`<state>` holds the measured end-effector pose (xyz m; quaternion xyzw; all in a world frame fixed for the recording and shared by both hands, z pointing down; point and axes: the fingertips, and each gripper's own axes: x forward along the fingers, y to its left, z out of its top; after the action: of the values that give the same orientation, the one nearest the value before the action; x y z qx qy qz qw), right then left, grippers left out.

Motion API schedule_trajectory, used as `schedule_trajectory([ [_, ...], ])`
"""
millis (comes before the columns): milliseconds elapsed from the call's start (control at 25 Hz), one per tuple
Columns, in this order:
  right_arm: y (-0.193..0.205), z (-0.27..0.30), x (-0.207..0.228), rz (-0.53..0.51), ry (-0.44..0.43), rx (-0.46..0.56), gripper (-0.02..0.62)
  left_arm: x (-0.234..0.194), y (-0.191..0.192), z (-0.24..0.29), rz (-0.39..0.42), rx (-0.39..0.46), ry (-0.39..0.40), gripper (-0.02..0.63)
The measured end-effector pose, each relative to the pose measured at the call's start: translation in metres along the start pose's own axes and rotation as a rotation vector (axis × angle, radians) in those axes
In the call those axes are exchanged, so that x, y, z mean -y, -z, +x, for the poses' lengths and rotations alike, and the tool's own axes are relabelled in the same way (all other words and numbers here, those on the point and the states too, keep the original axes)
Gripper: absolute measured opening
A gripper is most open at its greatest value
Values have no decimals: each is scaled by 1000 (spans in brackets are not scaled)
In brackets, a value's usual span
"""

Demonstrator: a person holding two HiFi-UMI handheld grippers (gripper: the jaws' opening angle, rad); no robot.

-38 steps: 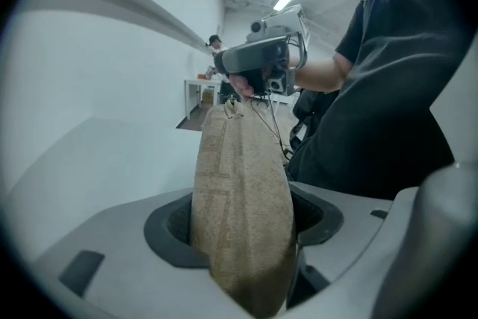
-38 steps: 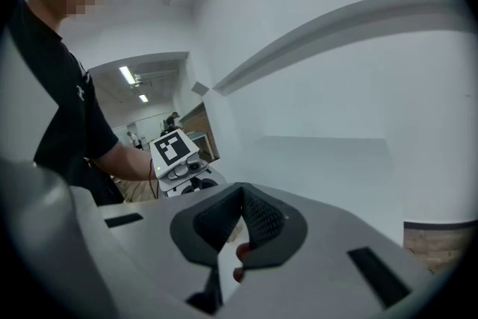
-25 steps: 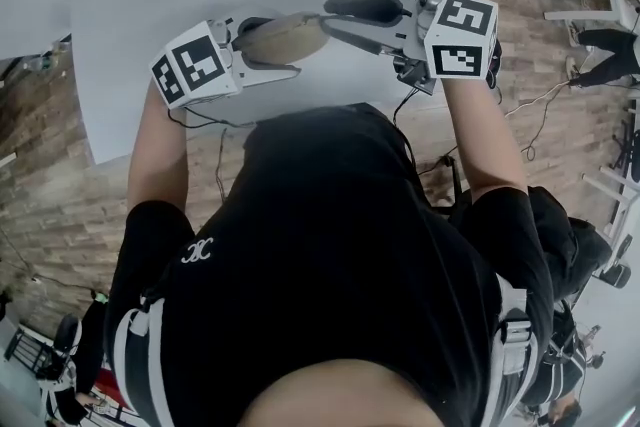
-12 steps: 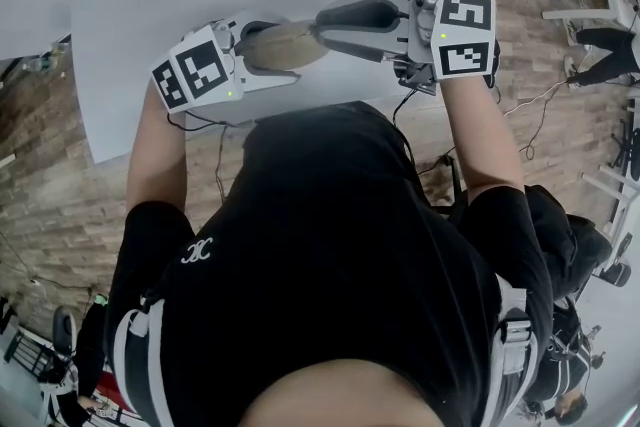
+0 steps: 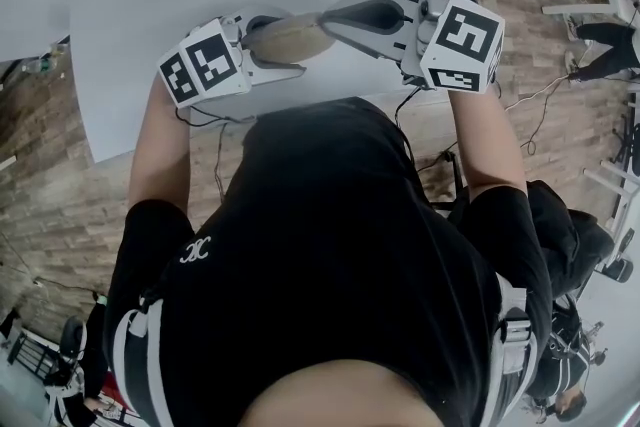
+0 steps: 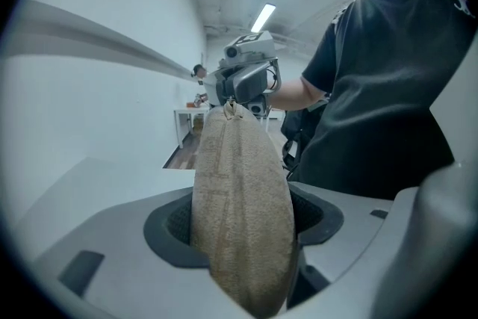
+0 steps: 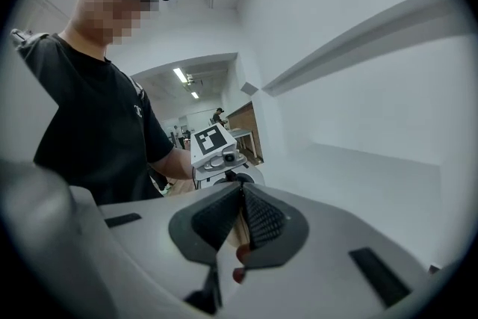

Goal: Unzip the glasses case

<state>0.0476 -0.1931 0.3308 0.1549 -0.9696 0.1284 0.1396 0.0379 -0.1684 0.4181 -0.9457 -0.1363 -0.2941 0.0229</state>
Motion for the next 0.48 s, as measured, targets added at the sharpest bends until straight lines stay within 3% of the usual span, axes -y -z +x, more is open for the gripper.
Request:
schedule_trajectory([
  [480, 7, -15, 6, -60, 92, -28, 23, -1, -4, 9, -44, 9, -3, 290],
])
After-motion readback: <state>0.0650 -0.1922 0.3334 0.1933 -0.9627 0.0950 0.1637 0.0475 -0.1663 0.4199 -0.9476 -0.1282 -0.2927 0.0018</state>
